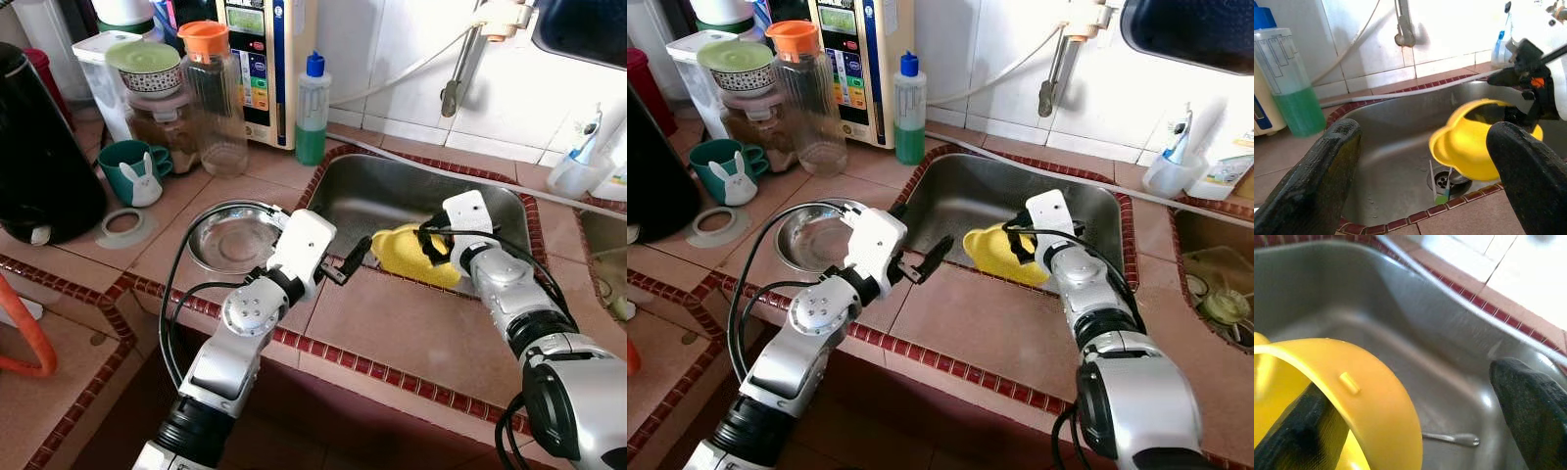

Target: Kitchen organization

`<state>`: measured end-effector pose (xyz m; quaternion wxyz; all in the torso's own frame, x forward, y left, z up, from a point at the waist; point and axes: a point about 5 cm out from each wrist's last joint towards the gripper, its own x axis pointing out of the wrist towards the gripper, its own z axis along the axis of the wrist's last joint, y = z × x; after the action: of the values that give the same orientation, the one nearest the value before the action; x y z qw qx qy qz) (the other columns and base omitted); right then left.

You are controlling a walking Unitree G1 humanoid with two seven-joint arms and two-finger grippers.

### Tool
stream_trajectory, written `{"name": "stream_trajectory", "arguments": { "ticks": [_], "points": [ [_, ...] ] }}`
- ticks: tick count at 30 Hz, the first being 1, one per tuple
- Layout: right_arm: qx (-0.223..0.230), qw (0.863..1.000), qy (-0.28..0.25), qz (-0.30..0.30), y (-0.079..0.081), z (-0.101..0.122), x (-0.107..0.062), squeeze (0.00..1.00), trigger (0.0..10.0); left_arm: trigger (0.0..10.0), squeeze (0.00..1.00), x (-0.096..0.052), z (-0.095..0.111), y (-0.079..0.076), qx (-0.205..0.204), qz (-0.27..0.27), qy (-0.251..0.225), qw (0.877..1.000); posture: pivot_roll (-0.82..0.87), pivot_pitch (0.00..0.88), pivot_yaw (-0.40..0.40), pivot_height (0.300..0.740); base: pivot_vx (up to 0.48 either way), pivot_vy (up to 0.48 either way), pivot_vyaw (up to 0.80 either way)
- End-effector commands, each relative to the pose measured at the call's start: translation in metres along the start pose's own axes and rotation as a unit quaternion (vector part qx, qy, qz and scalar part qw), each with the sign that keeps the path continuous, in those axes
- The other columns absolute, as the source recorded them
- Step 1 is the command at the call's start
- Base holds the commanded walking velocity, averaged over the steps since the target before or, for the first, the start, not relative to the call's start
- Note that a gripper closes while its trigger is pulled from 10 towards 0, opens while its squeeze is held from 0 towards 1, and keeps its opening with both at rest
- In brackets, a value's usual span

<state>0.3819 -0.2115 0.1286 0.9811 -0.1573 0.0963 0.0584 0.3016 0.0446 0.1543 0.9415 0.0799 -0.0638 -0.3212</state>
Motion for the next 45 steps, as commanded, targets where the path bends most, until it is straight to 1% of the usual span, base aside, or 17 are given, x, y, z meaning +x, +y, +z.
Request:
{"name": "stream_trajectory", "arguments": {
  "ticks": [1,19,20,21,22,23,26,29,30,31,33,36,40,41,42,44,45],
  "points": [
    [0.012,0.999,-0.04,-0.006,-0.006,0.018,0.002,1.0,10.0,10.0,0.0,0.003,0.002,0.0,0.005,0.0,-0.004,1.0,0.2,0.0,-0.016,0.74,0.0,0.0,0.0],
    [0.066,0.988,-0.137,-0.035,-0.018,0.048,0.001,1.0,10.0,10.0,0.0,0.003,0.0,-0.002,0.003,0.018,-0.01,1.0,0.2,0.0,-0.053,0.74,0.0,0.0,0.0],
    [0.053,0.988,-0.14,-0.05,-0.021,0.05,0.001,1.0,10.0,10.0,0.0,0.003,0.0,-0.002,0.004,0.019,-0.01,1.0,0.2,0.0,-0.056,0.74,0.0,0.0,0.0],
    [-0.023,0.992,-0.12,-0.036,-0.016,0.05,0.003,0.95,10.0,10.0,0.0,0.004,0.0,-0.002,0.004,0.021,-0.011,1.0,0.2,0.0,-0.057,0.74,0.0,0.0,0.0],
    [-0.051,0.993,-0.108,-0.022,-0.012,0.048,0.004,0.95,10.0,10.0,0.0,0.004,0.001,-0.002,0.004,0.021,-0.011,1.0,0.2,0.0,-0.057,0.74,0.0,0.0,0.0],
    [-0.059,0.996,-0.061,0.012,-0.004,0.037,0.006,0.0,10.0,10.0,0.0,0.005,0.0,-0.002,0.004,0.022,-0.011,1.0,0.19,0.0,-0.057,0.74,0.0,0.0,0.0],
    [-0.015,0.999,-0.032,0.022,-0.003,0.029,0.006,0.0,10.0,10.0,0.0,0.005,0.0,-0.003,0.003,0.022,-0.011,1.0,0.2,0.0,-0.062,0.74,0.0,0.0,0.0],
    [-0.054,0.998,-0.01,0.041,0.002,0.021,0.006,0.0,10.0,10.0,0.0,0.004,-0.001,-0.003,0.003,0.023,-0.01,1.0,0.19,0.0,-0.064,0.74,0.0,0.0,0.0],
    [0.0,0.999,0.022,0.031,0.001,0.013,0.006,0.0,10.0,10.0,0.0,0.003,-0.002,-0.004,0.002,0.023,-0.009,1.0,0.2,0.0,-0.064,0.74,0.0,0.0,0.0],
    [0.018,0.998,0.042,0.034,0.001,0.009,0.005,0.0,10.0,10.0,0.0,0.003,-0.002,-0.004,0.002,0.023,-0.009,1.0,0.19,0.0,-0.063,0.74,0.0,0.0,0.0],
    [0.027,0.991,0.113,0.067,0.009,-0.009,0.002,0.0,10.0,10.0,0.0,0.003,-0.003,-0.004,0.002,0.021,-0.006,1.0,0.19,0.0,-0.062,0.74,0.0,0.0,0.0],
    [0.066,0.981,0.148,0.104,0.018,-0.017,0.001,0.0,10.0,10.0,0.0,0.004,-0.003,-0.005,0.003,0.018,-0.005,1.0,0.19,0.0,-0.063,0.74,0.0,0.0,0.0],
    [0.149,0.97,0.146,0.125,0.025,-0.013,0.001,0.0,10.0,10.0,0.0,0.004,-0.002,-0.005,0.002,0.019,-0.006,1.0,0.19,0.0,-0.064,0.74,0.0,0.0,0.0],
    [0.214,0.957,0.152,0.126,0.027,-0.011,0.002,0.0,10.0,10.0,0.0,0.004,-0.003,-0.004,0.002,0.02,-0.006,1.0,0.2,0.0,-0.064,0.74,0.0,0.0,0.0],
    [0.24,0.95,0.151,0.126,0.028,-0.01,0.002,0.0,10.0,10.0,0.0,0.004,-0.003,-0.004,0.002,0.02,-0.006,1.0,0.2,0.0,-0.063,0.74,0.0,0.0,0.0],
    [0.241,0.951,0.143,0.127,0.027,-0.007,0.003,0.0,10.0,10.0,0.0,0.003,-0.002,-0.004,0.002,0.021,-0.006,1.0,0.2,0.0,-0.063,0.74,0.0,0.0,0.0],
    [0.21,0.959,0.141,0.125,0.025,-0.006,0.003,0.0,10.0,10.0,0.0,0.003,-0.003,-0.003,0.002,0.022,-0.005,1.0,0.2,0.0,-0.06,0.74,0.0,0.0,0.0]
  ]
}}
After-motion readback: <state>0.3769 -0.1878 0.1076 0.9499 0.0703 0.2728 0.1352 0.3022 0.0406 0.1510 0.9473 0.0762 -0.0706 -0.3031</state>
